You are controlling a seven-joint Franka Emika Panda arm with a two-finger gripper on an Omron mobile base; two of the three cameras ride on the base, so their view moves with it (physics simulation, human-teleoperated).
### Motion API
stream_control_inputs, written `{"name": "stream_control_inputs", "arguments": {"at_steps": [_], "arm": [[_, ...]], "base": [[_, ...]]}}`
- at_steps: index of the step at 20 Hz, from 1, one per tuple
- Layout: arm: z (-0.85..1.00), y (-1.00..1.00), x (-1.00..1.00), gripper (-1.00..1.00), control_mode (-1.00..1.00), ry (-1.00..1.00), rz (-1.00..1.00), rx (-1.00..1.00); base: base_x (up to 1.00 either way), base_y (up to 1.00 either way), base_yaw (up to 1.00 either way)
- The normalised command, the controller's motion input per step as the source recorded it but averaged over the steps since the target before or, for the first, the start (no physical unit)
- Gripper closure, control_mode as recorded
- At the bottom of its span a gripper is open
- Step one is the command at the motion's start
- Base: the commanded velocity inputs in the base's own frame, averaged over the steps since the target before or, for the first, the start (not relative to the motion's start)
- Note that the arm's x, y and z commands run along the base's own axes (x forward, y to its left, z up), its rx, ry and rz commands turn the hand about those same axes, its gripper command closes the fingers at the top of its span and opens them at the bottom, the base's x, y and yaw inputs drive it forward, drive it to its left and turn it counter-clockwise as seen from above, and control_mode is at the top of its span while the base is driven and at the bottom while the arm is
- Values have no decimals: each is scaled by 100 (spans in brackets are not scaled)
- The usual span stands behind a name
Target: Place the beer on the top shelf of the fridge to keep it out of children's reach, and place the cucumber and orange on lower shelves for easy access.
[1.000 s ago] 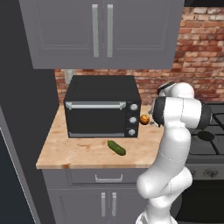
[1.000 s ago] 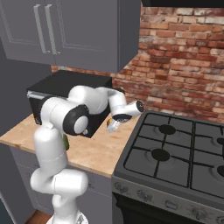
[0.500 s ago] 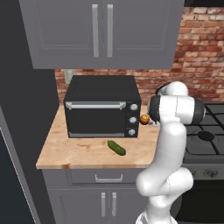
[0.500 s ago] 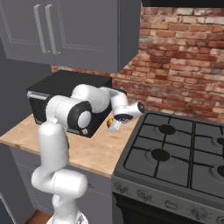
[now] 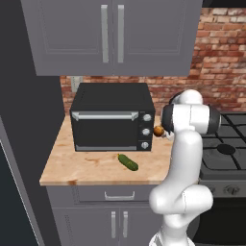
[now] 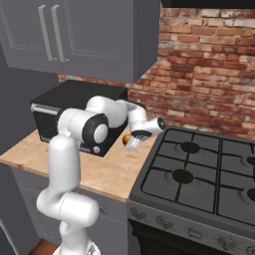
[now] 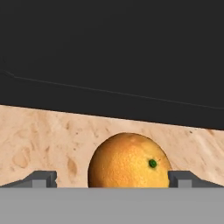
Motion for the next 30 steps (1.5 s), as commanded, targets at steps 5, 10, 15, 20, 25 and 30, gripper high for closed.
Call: {"name": "stream_control_inputs", "arguments": {"at_steps": [5,10,15,20,25,30], "arm": [[-12,0,18,-100,-100,0,0,0],[-13,0,10,-100,-100,1,0,0],[-9,1,14,-100,-100,2,0,0],[-11,8,18,100,-100,4,0,-2],[-16,18,13,100,-100,4,0,-4],[-15,10,-1,100,-100,0,0,-2]], "base": [[0,0,0],[0,0,0],[0,0,0],[0,0,0],[0,0,0],[0,0,0]]}}
